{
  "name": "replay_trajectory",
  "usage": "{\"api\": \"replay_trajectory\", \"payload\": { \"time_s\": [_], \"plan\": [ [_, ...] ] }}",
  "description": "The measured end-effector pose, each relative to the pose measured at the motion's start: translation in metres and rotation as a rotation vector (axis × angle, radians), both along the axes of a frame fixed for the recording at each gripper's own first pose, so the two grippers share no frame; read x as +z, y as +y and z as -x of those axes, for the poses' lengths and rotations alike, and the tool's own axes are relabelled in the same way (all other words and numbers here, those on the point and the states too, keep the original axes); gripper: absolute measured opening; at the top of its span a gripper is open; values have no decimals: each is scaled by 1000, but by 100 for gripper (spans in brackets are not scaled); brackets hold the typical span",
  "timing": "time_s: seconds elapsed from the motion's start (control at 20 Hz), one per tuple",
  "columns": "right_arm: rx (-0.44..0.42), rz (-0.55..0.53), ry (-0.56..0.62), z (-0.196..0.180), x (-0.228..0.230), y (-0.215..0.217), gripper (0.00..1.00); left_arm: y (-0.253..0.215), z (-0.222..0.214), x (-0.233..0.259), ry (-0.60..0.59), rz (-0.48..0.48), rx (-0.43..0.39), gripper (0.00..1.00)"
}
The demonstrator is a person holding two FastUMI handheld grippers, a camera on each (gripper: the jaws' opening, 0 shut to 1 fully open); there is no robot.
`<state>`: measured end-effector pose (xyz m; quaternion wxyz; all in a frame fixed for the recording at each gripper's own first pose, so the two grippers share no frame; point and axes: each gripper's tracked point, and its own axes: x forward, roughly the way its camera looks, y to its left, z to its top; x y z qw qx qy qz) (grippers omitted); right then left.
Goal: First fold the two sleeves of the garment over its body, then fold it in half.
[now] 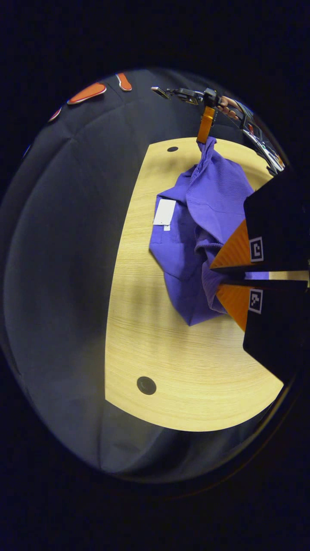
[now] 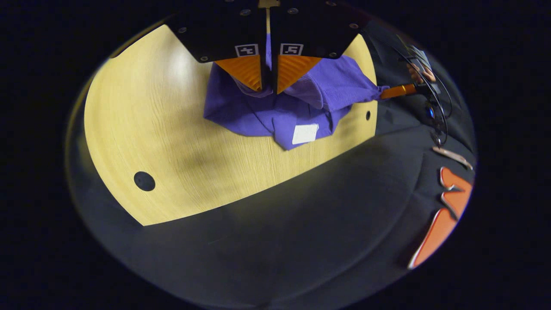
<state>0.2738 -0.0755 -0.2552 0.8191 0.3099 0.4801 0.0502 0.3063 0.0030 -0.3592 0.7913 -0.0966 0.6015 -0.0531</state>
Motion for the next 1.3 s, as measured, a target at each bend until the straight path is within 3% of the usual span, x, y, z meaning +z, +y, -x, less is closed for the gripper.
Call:
{"api": "replay_trajectory", "payload": {
  "time_s": [0.1, 0.15, 0.2, 0.3, 0.35, 0.5, 0.55, 0.65, 0.75, 0.9, 1.05, 1.3],
  "plan": [
    [-64, -18, -32, -17, 1, -8, 13, 3, -11, -2, -40, -28, 4, 15],
    [-98, -22, -59, -26, 5, -13, 26, 3, -15, -1, -64, -40, 13, 18],
    [-124, -19, -79, -29, 9, -19, 33, 4, -18, 3, -92, -44, 26, 21],
    [-150, 1, -123, -31, 19, -31, 64, 12, -24, 14, -144, -65, 43, 26],
    [-151, 21, -141, -28, 24, -35, 57, 16, -27, 20, -175, -69, 47, 31],
    [-141, 111, -209, -15, 42, -44, 64, 33, -33, 44, -268, -114, 67, 83],
    [-136, 144, -236, -10, 49, -46, 75, 31, -31, 51, -302, -131, 72, 100],
    [-134, 192, -287, 5, 69, -45, 89, 22, -25, 54, -362, -167, 53, 98],
    [-138, 212, -339, 16, 87, -37, 95, 10, -16, 61, -436, -185, 21, 98],
    [-131, 273, -415, 34, 112, -28, 97, -3, 2, 100, -547, -169, 4, 98],
    [-85, 298, -448, 57, 127, -6, 97, -24, 24, 149, -648, -11, 35, 98],
    [-81, 377, -591, 81, 169, 13, 97, -21, 51, 205, -795, -37, 42, 98]
  ]
}}
